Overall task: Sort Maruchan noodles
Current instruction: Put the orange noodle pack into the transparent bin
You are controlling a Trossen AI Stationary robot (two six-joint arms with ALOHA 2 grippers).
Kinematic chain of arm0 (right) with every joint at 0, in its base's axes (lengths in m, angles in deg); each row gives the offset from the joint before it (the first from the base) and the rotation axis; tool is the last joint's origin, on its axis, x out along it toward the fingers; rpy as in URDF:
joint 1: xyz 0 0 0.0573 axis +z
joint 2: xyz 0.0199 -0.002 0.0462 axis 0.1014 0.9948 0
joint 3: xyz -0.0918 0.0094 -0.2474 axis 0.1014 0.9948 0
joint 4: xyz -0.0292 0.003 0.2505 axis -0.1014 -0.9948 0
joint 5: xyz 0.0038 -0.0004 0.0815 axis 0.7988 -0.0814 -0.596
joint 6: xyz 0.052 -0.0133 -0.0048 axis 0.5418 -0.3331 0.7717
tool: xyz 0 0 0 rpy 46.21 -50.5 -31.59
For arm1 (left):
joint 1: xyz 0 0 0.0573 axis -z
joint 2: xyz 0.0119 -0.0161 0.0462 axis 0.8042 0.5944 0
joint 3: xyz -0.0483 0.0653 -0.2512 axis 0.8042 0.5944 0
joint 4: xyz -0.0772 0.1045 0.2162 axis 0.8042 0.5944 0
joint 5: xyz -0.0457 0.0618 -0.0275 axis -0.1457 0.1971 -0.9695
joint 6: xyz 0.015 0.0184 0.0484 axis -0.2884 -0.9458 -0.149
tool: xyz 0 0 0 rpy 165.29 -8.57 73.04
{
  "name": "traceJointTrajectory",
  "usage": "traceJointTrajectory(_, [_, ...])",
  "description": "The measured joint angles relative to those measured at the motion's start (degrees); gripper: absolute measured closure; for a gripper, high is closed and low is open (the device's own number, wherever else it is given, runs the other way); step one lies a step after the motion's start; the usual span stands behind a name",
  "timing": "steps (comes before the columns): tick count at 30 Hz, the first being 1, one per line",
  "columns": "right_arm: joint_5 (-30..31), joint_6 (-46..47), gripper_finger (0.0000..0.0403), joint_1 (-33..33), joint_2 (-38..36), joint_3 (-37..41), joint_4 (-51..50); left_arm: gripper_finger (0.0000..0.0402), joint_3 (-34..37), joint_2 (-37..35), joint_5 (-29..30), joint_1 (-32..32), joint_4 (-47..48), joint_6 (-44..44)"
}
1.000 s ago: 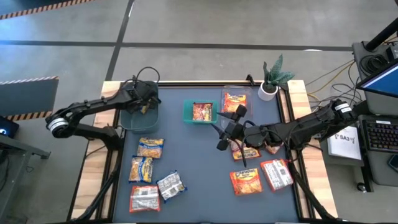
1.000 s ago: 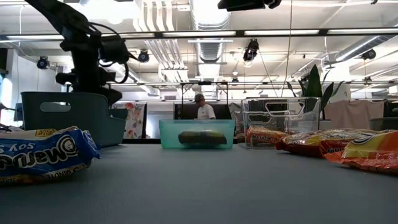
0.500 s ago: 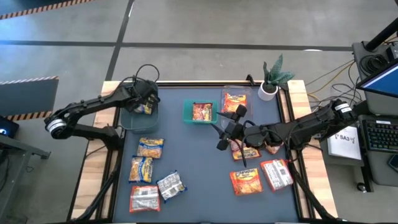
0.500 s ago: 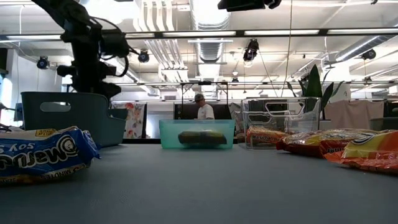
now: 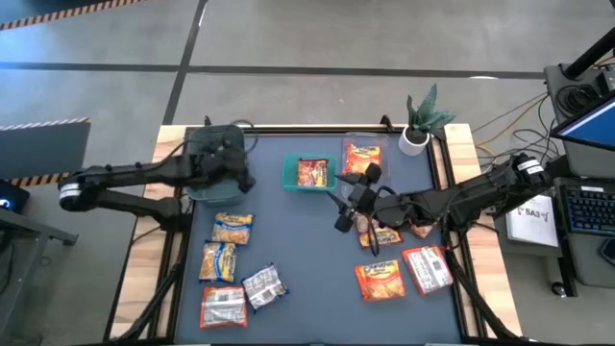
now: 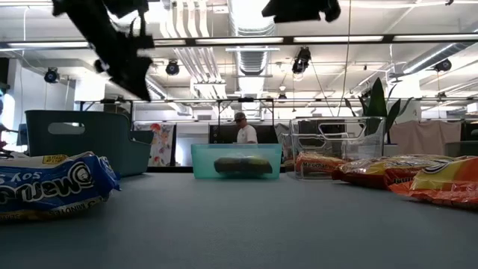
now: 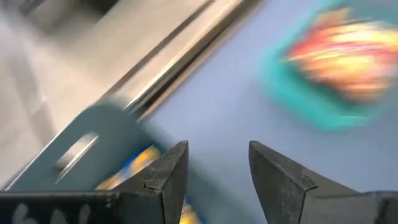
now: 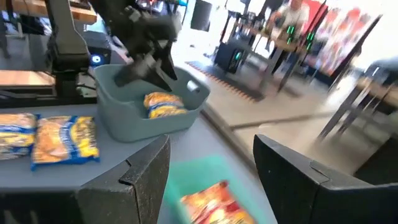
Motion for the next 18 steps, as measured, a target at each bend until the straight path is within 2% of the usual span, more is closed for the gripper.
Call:
traceJointTrajectory(6, [-4.1,12.0,0.0184,0.0,3.2,0.9,-1.3,0.0251,1.8,-1.7,-11.6,14.4,-13.5,-13.6])
traceJointTrajectory(10, [-11.2,18.1,0.0184,0.0,5.0,-1.1,-1.4,0.0250,4.9,-1.8,-18.1,21.3,-22.8,-20.6])
traceJointTrajectory(14, [-19.3,27.3,0.0184,0.0,6.6,-4.4,-3.3,0.0250,7.3,-1.9,-18.7,24.8,-28.3,-23.8])
traceJointTrajectory(18, [-25.0,39.5,0.0184,0.0,8.9,-8.9,-10.0,0.0251,7.7,-2.5,-18.5,25.0,-29.0,-26.2])
